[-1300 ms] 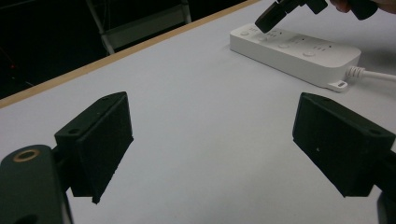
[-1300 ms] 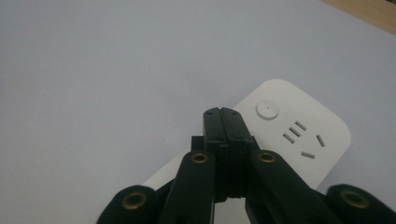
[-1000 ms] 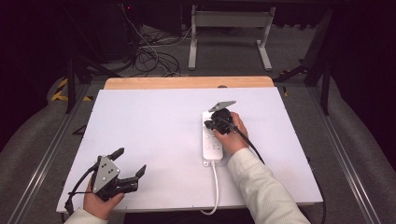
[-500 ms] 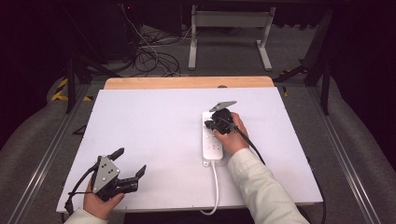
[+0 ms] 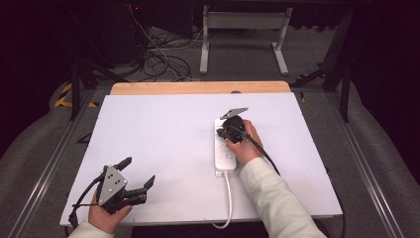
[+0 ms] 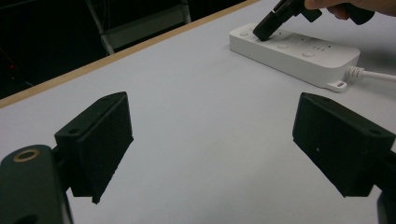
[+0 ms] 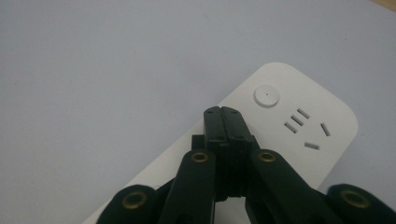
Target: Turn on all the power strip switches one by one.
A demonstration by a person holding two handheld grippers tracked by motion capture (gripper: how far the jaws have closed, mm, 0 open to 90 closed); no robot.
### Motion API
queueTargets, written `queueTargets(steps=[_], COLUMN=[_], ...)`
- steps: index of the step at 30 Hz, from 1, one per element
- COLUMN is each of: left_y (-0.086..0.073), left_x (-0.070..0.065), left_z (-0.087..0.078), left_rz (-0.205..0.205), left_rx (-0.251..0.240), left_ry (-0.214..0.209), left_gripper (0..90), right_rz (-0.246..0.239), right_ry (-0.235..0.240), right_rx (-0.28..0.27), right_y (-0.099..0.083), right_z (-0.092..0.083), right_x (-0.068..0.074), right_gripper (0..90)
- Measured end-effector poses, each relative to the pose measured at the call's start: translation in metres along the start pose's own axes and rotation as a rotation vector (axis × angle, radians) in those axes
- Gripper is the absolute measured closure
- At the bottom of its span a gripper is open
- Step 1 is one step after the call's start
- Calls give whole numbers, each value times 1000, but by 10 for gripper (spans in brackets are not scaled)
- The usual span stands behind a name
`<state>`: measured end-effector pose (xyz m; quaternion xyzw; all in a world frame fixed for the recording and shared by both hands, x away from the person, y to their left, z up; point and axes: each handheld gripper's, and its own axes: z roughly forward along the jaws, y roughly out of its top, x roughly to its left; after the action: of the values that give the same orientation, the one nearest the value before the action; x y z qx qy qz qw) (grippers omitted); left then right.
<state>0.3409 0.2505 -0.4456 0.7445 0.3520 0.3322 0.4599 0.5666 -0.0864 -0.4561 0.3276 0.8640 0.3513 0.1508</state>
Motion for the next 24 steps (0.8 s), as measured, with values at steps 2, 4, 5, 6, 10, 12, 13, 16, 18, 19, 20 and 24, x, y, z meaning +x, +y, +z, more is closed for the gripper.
queueTargets(steps=[2,4,5,6,10,12,13,16,18,19,20,24], left_y=[0,0,0,0,0,0,0,0,0,0,0,0], left_x=[0,0,0,0,0,1,0,0,0,0,0,0], left_z=[0,-1,-1,0,0,0,0,-1,0,0,0,0], left_rz=[1,1,0,2,0,4,1,2,2,2,2,2], left_rx=[-1,-2,-2,-3,0,1,1,-3,-2,-1,-1,-4], left_ry=[1,2,2,2,3,6,2,4,2,2,2,3], left_gripper=[123,123,123,123,123,124,123,123,123,123,123,124], right_rz=[-4,-2,4,15,15,1,-17,-31,-29,-26,-25,-19], right_ry=[-6,-9,-2,34,57,55,50,48,44,42,39,30], right_rx=[8,6,5,-15,-168,-158,-145,-144,-146,-147,-145,-144], right_y=[1,1,0,0,7,15,18,22,23,24,24,27], right_z=[0,0,0,-1,-19,-23,-24,-25,-25,-25,-25,-26], right_x=[1,2,1,0,1,4,6,8,8,7,6,2], right_gripper=[900,900,900,900,900,900,900,900,900,900,900,900])
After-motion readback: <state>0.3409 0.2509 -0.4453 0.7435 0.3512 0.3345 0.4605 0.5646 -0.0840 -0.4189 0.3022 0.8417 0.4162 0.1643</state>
